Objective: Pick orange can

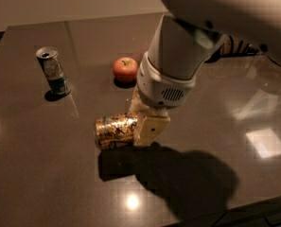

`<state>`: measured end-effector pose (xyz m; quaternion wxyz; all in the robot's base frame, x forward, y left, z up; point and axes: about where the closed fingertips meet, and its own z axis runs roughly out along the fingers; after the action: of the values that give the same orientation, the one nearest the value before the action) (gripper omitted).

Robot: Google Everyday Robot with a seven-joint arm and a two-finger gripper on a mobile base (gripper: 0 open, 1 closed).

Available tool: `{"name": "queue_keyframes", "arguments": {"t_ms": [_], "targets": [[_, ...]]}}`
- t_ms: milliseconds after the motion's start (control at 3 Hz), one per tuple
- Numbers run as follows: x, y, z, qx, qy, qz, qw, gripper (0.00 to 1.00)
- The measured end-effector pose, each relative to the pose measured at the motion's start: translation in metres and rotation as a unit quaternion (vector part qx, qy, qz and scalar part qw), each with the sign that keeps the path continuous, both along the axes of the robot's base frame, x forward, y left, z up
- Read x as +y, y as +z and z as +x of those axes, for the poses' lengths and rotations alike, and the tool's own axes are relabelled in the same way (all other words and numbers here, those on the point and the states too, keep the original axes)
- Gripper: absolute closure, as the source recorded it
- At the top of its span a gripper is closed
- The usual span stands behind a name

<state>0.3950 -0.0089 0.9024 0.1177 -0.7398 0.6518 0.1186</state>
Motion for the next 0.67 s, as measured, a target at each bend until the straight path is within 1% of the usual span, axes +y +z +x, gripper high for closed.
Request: {"name": "queue_keyframes", "arguments": {"t_ms": [333, 667], "targets": [[-0.017, 0.035, 0.006, -0.018, -0.016, 0.024, 0.9994, 1.0], [-0.026, 0.049, 0.006, -0.009, -0.033, 0.044, 0.9985, 1.0]]}}
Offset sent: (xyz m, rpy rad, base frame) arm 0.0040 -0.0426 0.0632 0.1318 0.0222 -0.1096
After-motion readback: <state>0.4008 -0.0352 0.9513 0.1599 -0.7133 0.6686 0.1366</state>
